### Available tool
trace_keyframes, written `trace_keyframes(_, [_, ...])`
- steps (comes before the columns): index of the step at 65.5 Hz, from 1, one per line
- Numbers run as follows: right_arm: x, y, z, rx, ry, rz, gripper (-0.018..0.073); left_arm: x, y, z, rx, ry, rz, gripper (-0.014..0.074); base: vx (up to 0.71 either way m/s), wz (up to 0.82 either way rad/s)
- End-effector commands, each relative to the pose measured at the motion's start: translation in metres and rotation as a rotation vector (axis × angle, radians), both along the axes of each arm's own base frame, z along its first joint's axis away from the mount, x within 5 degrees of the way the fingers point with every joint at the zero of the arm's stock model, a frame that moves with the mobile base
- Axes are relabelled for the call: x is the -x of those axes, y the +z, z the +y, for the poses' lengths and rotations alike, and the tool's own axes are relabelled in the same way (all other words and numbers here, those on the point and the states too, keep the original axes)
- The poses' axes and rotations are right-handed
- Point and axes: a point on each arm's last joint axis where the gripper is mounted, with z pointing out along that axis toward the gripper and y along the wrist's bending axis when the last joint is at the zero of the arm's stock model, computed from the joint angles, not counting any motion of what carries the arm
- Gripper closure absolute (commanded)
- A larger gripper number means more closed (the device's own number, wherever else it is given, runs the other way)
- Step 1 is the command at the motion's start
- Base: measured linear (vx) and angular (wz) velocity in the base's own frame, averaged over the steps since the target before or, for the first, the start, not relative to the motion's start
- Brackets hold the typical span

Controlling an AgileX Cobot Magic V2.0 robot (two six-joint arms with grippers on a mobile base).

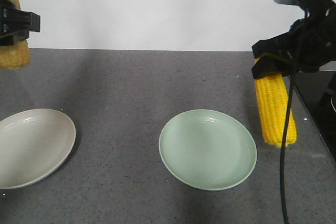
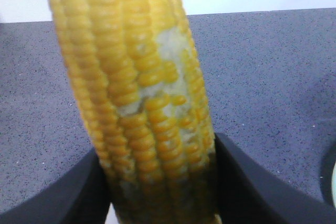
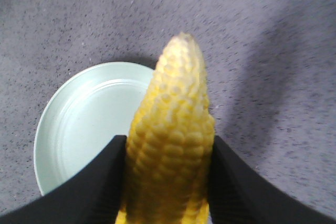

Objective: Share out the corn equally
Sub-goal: 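Lower the right gripper's corn onto the pale green plate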

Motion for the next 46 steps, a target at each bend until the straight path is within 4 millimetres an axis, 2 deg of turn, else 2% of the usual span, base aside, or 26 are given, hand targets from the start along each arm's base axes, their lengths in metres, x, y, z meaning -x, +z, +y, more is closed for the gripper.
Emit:
trace_keyframes(1, [-0.005, 0.007, 0.006, -0.055, 0.018, -0.045, 0.0373, 0.004, 0.018, 0.002, 0.021, -0.007, -0.106, 0.045, 0.0, 0.0])
trace_keyframes(9, [-0.014, -0.011, 0.021, -0.048, 0.059, 0.006, 0.0373, 0.004, 0.018, 0.002, 0.021, -0.008, -0.107, 0.045, 0.0, 0.0])
trace_keyframes(26, [-0.022, -0.04, 0.059, -0.023, 0.166, 0.086, 0.0373, 0.004, 0.018, 0.002, 0.021, -0.008, -0.107, 0.045, 0.0, 0.0])
trace_keyframes(46, [-0.03, -0.065, 0.074, -0.017, 0.18, 0.163, 0.037, 0.004, 0.018, 0.002, 0.021, -0.008, -0.107, 0.045, 0.0, 0.0])
